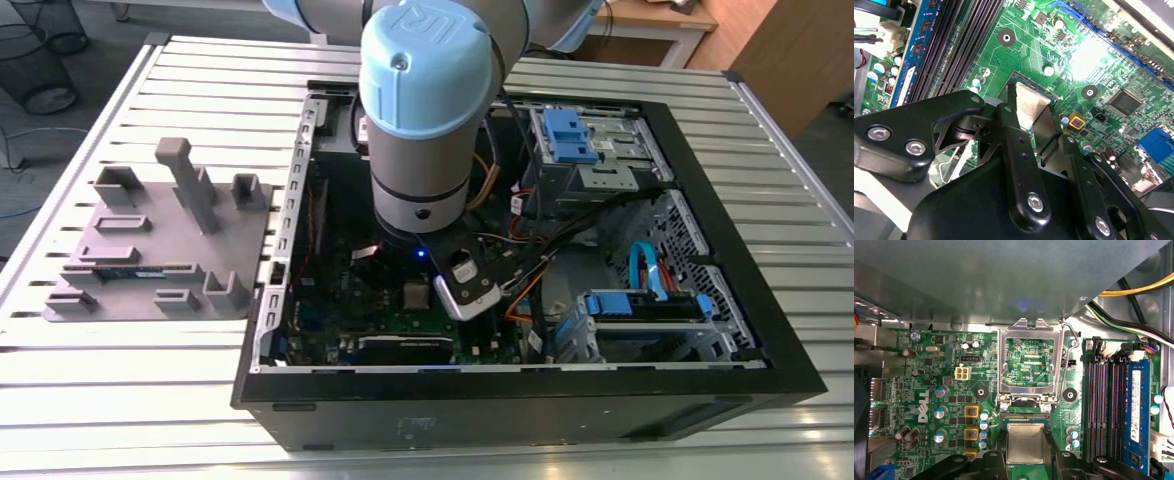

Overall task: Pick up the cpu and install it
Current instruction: 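Place the cpu into insertion slot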

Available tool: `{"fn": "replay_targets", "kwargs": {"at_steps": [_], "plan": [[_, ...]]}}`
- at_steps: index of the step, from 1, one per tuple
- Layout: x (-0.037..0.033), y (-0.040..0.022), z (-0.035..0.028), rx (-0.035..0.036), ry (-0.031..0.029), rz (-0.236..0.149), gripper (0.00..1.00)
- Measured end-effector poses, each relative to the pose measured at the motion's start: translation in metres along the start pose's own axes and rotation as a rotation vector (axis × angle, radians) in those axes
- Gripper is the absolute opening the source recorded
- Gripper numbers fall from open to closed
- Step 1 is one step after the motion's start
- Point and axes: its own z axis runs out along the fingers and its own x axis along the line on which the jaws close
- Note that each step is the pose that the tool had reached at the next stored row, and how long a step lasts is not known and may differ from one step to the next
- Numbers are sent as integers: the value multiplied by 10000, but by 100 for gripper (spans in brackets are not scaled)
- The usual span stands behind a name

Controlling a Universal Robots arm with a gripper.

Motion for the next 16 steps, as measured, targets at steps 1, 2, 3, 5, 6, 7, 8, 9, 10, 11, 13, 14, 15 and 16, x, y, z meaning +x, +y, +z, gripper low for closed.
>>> {"fn": "replay_targets", "kwargs": {"at_steps": [1, 2, 3, 5, 6, 7, 8, 9, 10, 11, 13, 14, 15, 16], "plan": [[0, 0, 0, 0, 0, 0, 38], [0, 0, 0, -1, 0, -1, 38], [0, 0, 0, 0, 0, -1, 38], [0, 0, 0, -1, 0, 0, 38], [0, 0, 0, -1, -1, 0, 38], [0, 0, 0, -1, -1, 0, 38], [2, 0, 0, -2, -1, 0, 38], [5, 0, 0, -4, -2, 1, 38], [8, 0, 0, -10, -3, -1, 38], [10, 0, 0, -14, -3, -1, 38], [13, 1, 0, -20, -2, -1, 38], [16, 1, 0, -29, -1, 1, 38], [17, 1, 3, -35, -5, 2, 38], [19, 1, 2, -34, -6, 1, 38]]}}
